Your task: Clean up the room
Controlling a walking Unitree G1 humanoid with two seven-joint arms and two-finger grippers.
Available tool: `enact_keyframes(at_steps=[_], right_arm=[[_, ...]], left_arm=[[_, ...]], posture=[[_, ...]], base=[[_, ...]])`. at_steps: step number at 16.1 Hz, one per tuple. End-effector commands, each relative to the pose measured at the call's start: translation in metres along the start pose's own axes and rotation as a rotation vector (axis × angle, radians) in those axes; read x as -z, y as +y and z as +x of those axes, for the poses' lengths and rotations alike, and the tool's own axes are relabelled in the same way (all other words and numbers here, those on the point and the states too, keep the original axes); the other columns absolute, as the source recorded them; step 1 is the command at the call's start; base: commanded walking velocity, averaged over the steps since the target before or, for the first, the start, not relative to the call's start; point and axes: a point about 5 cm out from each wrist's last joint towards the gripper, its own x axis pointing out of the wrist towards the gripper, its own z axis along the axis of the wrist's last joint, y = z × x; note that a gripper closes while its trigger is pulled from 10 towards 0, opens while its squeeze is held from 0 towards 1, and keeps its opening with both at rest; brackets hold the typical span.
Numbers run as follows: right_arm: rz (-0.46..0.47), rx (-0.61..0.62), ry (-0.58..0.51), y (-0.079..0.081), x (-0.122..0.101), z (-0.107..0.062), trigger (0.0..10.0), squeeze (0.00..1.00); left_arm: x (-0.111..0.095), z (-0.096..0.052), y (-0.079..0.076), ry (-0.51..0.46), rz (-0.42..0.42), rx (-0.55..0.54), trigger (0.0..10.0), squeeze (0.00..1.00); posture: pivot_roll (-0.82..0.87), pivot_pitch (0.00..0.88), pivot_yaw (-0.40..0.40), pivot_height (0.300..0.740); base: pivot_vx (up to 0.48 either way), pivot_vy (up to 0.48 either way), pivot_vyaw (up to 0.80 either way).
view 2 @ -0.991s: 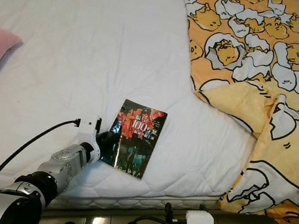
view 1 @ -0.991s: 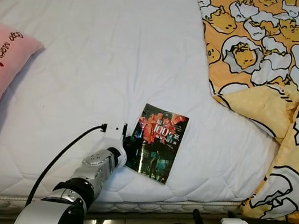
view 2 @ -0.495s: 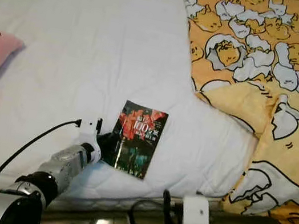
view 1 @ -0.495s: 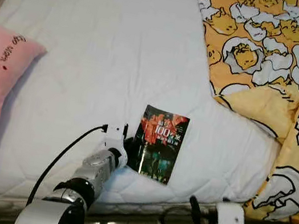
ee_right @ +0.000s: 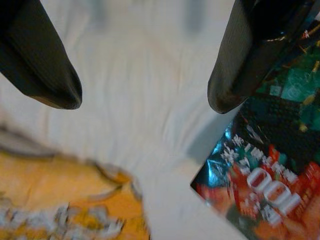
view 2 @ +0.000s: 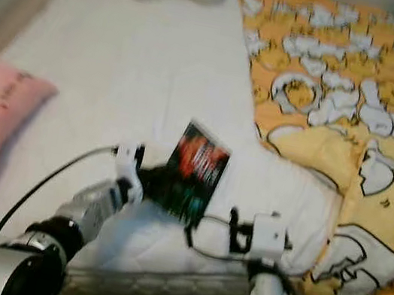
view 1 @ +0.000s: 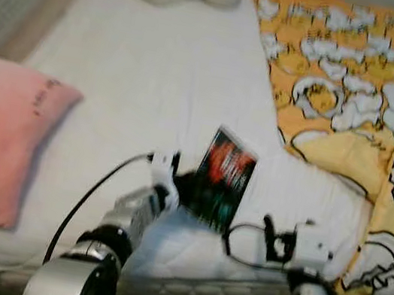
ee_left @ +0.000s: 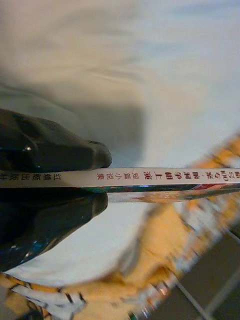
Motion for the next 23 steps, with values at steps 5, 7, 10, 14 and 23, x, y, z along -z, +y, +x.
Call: enact_keyframes(at_steps=[5,7,10,14,23], right_arm=[[0.106,0.105,-0.063,-0.014,-0.014,0.014,10.0,0.00],[0.119,0.113,-0.088,-0.019,-0.022,0.019,10.0,0.00],[0.098,0.098,-0.086,-0.022,-0.022,0.028,10.0,0.00],[0.088,0.093,-0.093,-0.017,-0.024,0.033,10.0,0.00],[0.080,0.080,-0.090,-0.011,-0.018,0.032,10.0,0.00]], left_arm=[[-0.044,-0.022,0.016,-0.265,0.336,-0.243,10.0,0.00],[-0.045,-0.033,0.027,-0.290,0.350,-0.354,10.0,0.00],[-0.029,-0.027,0.032,-0.225,0.250,-0.450,10.0,0.00],[-0.034,-0.021,0.031,-0.188,0.316,-0.426,10.0,0.00],[-0.042,-0.004,0.021,-0.106,0.483,-0.399,10.0,0.00]], posture=[[0.05,0.000,0.045,0.740],[0.06,0.000,0.037,0.740],[0.06,0.000,0.031,0.740],[0.05,0.000,0.042,0.740],[0.04,0.000,0.053,0.740]], base=[[0.000,0.000,0.00],[0.000,0.000,0.00],[0.000,0.000,0.72],[0.000,0.240,0.16],[0.000,0.405,0.00]])
